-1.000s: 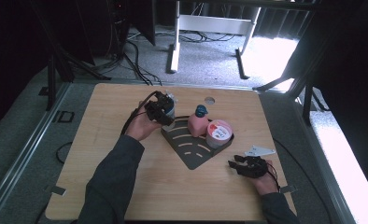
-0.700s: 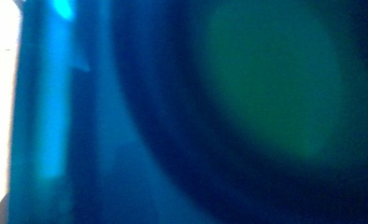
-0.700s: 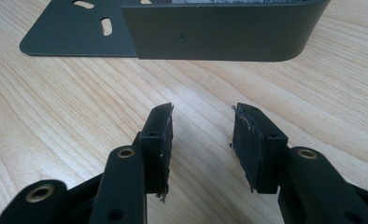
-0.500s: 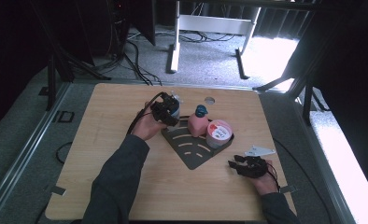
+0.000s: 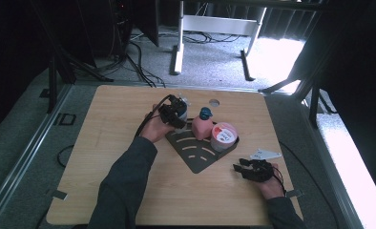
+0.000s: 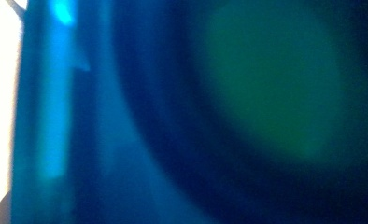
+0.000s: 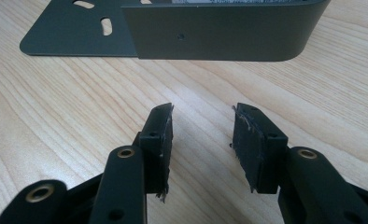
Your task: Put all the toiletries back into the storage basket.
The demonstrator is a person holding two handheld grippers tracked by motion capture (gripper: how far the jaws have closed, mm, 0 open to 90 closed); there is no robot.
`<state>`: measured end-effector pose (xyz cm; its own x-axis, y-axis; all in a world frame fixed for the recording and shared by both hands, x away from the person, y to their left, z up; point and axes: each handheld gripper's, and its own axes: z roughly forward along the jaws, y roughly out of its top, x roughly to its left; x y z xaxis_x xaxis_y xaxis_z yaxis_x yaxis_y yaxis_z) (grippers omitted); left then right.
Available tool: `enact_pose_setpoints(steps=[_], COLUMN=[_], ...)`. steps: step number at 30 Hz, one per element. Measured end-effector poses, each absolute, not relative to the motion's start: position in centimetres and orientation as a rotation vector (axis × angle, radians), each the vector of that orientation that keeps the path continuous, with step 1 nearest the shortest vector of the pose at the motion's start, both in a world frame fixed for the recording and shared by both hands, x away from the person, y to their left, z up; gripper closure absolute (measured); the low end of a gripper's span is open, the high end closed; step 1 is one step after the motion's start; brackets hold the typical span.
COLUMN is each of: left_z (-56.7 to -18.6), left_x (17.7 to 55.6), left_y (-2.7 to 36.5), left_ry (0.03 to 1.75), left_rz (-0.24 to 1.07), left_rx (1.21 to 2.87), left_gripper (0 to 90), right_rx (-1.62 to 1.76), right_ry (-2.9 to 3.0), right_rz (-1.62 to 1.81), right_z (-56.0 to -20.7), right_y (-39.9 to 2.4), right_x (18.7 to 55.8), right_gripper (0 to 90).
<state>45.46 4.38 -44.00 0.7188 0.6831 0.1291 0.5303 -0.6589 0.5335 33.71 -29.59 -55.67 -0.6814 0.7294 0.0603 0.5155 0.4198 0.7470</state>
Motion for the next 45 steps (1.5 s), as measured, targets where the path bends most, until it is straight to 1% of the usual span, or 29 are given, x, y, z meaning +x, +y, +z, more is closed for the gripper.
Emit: enact_pose_setpoints(steps=[29, 45], left_z=[-46.6, -47.0], left_x=[47.8, 48.4], left_y=[2.8, 2.6], left_ry=[0.950, 0.964], left_rz=[0.453, 0.419], left_rx=[2.466, 2.446], left_gripper=[55.0, 54.7], right_rx=[1.086, 1.086], right_ry=[2.405, 2.406], right_rz=[1.124, 1.125], right_z=[-55.7, -55.7], right_y=[-29.6, -29.7], right_x=[33.7, 33.8], right_gripper=[57.3, 57.3])
